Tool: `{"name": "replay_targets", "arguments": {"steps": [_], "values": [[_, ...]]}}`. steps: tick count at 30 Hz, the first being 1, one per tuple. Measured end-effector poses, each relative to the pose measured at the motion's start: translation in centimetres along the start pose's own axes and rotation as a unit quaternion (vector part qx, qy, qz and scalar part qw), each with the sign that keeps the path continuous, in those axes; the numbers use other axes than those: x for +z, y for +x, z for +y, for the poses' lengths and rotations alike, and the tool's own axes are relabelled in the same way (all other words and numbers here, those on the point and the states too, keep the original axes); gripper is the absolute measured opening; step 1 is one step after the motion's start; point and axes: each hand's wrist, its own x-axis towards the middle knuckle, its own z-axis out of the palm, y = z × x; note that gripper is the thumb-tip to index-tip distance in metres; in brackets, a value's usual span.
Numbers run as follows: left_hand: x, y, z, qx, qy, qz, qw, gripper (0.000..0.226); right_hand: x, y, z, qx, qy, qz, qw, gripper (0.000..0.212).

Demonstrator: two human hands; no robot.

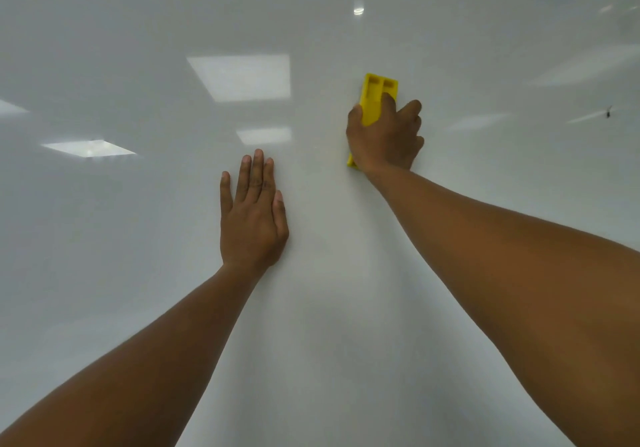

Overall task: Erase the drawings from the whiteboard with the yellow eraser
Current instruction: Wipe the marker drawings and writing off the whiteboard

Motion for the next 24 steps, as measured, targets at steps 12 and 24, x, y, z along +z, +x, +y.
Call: {"name": "replay_targets", "arguments": {"steps": [12,24], "values": [[-0.1,-0.1,0.0,-0.001,-0.007,0.002,1.000,0.057,-0.4,-3.8,4.0,-0.340,-0.125,-0.030,0.932,0.054],[-0.1,-0.4,0.3,-0.015,-0.011,0.004,1.000,0.057,-1.6,-4.2,9.5,-0.071,-0.085,0.027,0.994,0.052]]}}
